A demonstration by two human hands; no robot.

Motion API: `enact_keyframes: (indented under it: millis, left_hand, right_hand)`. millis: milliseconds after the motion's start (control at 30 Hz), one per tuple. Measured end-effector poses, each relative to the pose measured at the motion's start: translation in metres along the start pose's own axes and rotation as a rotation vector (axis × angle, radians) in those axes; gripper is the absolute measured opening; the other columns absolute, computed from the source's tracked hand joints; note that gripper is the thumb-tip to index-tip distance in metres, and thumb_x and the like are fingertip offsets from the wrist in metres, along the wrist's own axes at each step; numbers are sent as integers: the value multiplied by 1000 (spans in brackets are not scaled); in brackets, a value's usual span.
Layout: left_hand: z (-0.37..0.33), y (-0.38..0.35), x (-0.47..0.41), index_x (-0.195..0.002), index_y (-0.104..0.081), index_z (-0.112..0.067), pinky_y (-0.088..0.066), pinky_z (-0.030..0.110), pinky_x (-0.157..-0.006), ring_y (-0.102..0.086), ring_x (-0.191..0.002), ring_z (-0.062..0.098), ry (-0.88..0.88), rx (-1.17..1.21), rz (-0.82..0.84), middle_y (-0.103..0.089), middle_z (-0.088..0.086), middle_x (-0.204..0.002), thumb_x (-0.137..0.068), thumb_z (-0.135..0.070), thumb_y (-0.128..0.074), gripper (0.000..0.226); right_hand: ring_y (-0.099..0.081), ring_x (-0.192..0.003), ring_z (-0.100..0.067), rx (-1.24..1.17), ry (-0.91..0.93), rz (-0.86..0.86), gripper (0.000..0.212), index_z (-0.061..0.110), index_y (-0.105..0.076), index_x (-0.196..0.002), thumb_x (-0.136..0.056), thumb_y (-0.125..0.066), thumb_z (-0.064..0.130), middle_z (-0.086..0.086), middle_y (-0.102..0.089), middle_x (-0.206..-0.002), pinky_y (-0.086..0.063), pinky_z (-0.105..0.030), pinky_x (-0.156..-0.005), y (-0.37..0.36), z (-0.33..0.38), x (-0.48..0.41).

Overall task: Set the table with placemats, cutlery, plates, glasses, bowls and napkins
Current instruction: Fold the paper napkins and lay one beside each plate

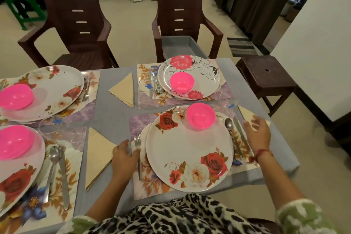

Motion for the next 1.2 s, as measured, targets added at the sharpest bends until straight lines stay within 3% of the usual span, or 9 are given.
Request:
enact_keyframes:
  millis: [133, 267, 400, 633, 767, 833, 967, 1100, 1200]
  left_hand:
    - [6, -6, -10, -118, -59, -18, -53, 44, -85, -60, -100, 31, -46, 2, 31, -60, 14, -112, -87, -28, -50, 34]
    - [15, -16, -25, -116, -61, -16, -55, 49, -82, -60, -91, 33, -78, -66, 40, -60, 16, -103, -84, -15, -47, 35]
    - [11, -19, -31, -105, -63, -3, -53, 52, -77, -60, -84, 41, -56, -66, 75, -58, 25, -98, -84, -7, -46, 27]
    - [-15, -6, -22, -77, -63, -5, -42, 28, -51, -55, -55, 25, -128, -37, 56, -59, 14, -65, -83, 9, -47, 22]
    - [-14, -2, -20, -75, -61, -4, -37, 26, -50, -49, -52, 22, -144, 30, 99, -55, 13, -62, -84, 6, -46, 20]
    - [-14, 0, -18, -75, -61, -5, -36, 25, -51, -47, -53, 21, -143, 64, 113, -56, 14, -62, -86, 5, -46, 21]
    - [-14, 0, -17, -72, -61, -3, -37, 24, -51, -50, -53, 21, -133, 104, 125, -57, 14, -61, -88, 3, -45, 23]
    - [-8, -3, -21, -85, -65, -8, -49, 24, -57, -62, -63, 21, -109, 120, 144, -62, 10, -73, -89, -3, -49, 18]
    - [13, -9, -33, -106, -66, -12, -59, 41, -76, -67, -84, 29, -86, 93, 187, -63, 18, -100, -87, -22, -53, 26]
  right_hand:
    - [-56, -95, -31, 385, -2, -52, 19, 7, -63, -104, -92, -51, 14, -17, -62, -104, -48, -42, -85, 16, -65, 36]
    - [-56, -96, -33, 530, 2, -7, 21, 8, -64, -107, -94, -51, 17, -16, -59, -104, -48, -44, -87, 17, -75, 46]
    - [-59, -93, -34, 480, -67, -9, 20, 4, -67, -105, -92, -52, 8, -19, -63, -102, -48, -38, -84, 22, -65, 40]
    - [-57, -101, -35, 385, -155, -4, 20, 0, -66, -106, -90, -53, 3, -20, -64, -108, -44, -37, -92, 34, -64, 44]
    - [-51, -109, -30, 377, 130, -52, 32, 5, -60, -118, -88, -62, 15, -15, -53, -119, -42, -39, -91, 28, -45, 69]
    - [-49, -108, -18, 318, 387, 190, 34, 12, -63, -116, -85, -68, 26, -2, -52, -117, -41, -32, -89, 13, -32, 99]
    - [-58, -105, -11, 620, 882, 587, 38, 35, -66, -108, -77, -56, 54, 9, -63, -116, -48, -29, -86, -16, -41, 142]
    - [-59, -97, -8, 636, 934, 648, 27, 39, -70, -97, -82, -50, 49, 15, -67, -105, -52, -33, -81, -30, -52, 137]
    - [-58, -95, -7, 637, 958, 637, 27, 38, -71, -95, -81, -51, 48, 15, -67, -103, -47, -30, -83, -33, -53, 135]
Point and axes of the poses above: each hand's wrist, its own x-axis away from the middle knuckle, its own y-axis out of the back of the hand, z = x × y, the point moved 3 cm from there along -x, towards the middle knuckle
